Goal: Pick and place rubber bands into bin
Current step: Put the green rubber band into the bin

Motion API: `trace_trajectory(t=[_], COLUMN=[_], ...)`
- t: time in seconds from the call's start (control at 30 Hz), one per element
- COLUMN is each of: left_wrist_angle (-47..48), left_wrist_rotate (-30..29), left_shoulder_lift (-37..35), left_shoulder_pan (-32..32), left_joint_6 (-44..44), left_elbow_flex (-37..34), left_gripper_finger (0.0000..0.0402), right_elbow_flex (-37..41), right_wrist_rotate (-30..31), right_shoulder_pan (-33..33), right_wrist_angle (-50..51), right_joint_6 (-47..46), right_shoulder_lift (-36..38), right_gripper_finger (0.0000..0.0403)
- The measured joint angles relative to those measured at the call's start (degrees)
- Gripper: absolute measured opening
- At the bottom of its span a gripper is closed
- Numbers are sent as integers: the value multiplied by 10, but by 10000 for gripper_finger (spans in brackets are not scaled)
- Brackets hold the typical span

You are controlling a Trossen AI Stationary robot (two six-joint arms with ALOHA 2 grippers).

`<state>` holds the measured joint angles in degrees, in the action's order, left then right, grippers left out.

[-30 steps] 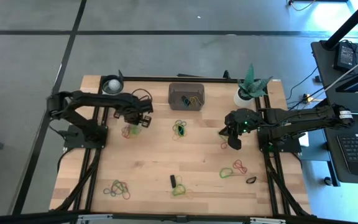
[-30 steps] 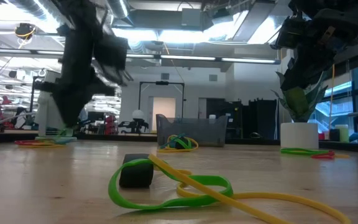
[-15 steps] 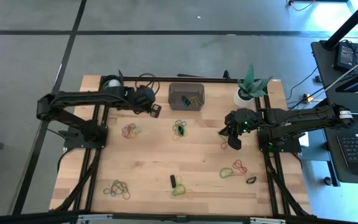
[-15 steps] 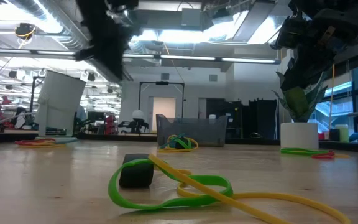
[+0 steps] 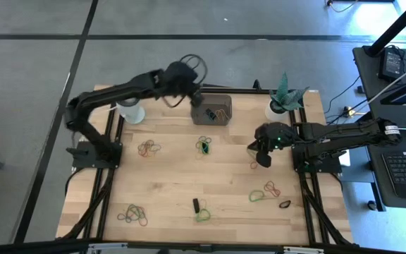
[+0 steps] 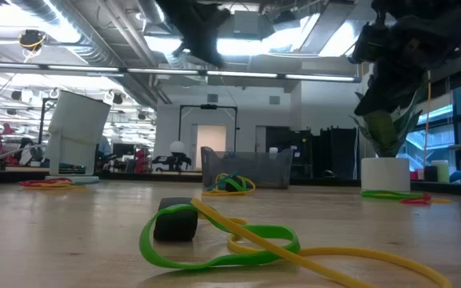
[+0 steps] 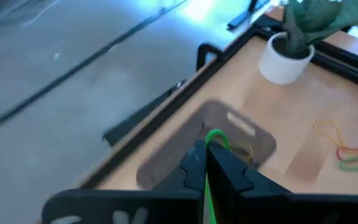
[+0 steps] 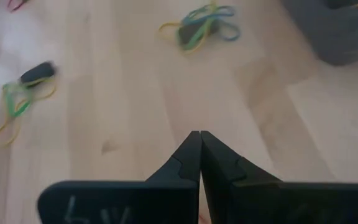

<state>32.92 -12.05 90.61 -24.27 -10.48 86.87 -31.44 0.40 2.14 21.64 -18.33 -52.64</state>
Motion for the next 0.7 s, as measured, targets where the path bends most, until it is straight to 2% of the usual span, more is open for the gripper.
trace_trajectory(t=[0.13, 0.33, 0.47, 0.7], left_wrist_angle=[26, 134, 186, 197], left_wrist_rotate=[53, 73, 72, 71], left_shoulder_lift=[96, 226, 291, 370], left_shoulder_pan=[-21, -34, -33, -33], left_joint_6=[75, 161, 205, 249], left_elbow_flex=[95, 195, 219, 219], left_gripper_finger=[4, 3, 3, 3], right_elbow_flex=[0, 0, 0, 0], right_wrist_rotate=[24, 46, 61, 62], right_shoulder_pan=[0, 0, 0, 0], right_wrist_angle=[-7, -5, -5, -6], right_joint_6=[-28, -68, -89, -111], right_shoulder_lift=[0, 0, 0, 0], right_gripper_finger=[12, 12, 12, 12])
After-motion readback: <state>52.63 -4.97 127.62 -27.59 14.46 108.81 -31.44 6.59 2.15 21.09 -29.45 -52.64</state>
